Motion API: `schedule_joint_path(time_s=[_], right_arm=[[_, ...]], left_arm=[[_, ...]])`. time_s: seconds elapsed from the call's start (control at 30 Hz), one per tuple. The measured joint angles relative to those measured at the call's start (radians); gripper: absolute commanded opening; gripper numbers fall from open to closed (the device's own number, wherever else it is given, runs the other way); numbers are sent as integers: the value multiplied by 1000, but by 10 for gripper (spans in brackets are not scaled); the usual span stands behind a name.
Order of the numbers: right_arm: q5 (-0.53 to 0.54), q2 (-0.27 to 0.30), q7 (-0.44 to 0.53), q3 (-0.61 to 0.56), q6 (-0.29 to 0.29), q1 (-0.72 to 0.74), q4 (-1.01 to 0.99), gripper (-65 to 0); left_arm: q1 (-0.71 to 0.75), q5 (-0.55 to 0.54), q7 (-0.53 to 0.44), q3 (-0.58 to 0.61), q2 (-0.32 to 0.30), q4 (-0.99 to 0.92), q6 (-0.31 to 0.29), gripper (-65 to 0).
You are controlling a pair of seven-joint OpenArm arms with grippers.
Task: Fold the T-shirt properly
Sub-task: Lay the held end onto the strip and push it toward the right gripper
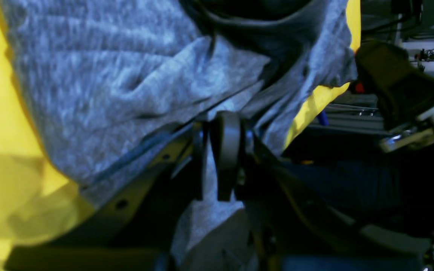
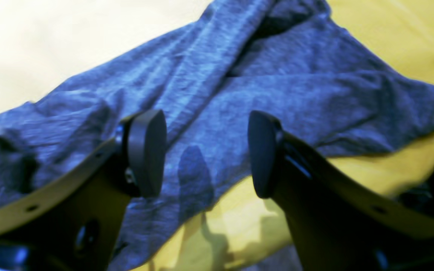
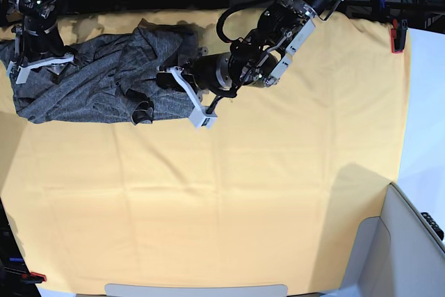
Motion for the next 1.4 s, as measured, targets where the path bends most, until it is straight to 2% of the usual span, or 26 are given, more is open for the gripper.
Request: schedule_joint_path(time_s=[0.17,0.47,0.73,0.87,0.97,1.27,1.4], right_arm=[[11,-1,3,-18,7,-13,0,-306],[6,5,2,-17,5,-32,0,-306],[7,4,2,-14,5,-36,-1,-306],[7,1,2,-14,6,-38,-1,-306],[7,4,3,-14,6,-37,-1,-306],[6,1,2,-14,6,-31,-5,-306],[6,1,2,-14,6,-31,-13,-306]], left_arm=[[-35,29,2,5,59,-29,-2,-604],[-112,159,6,28,172,-219,-1,-604],[-171,177,-138,154,199,-387,-13,-604],[-196,182,-140,191,251,-431,-3,-603],[-189,178,-167,203,253,-432,-8,-603],[-183,175,-329,222,242,-423,-2,-603],[-182,174,-336,220,243,-365,0,-603]])
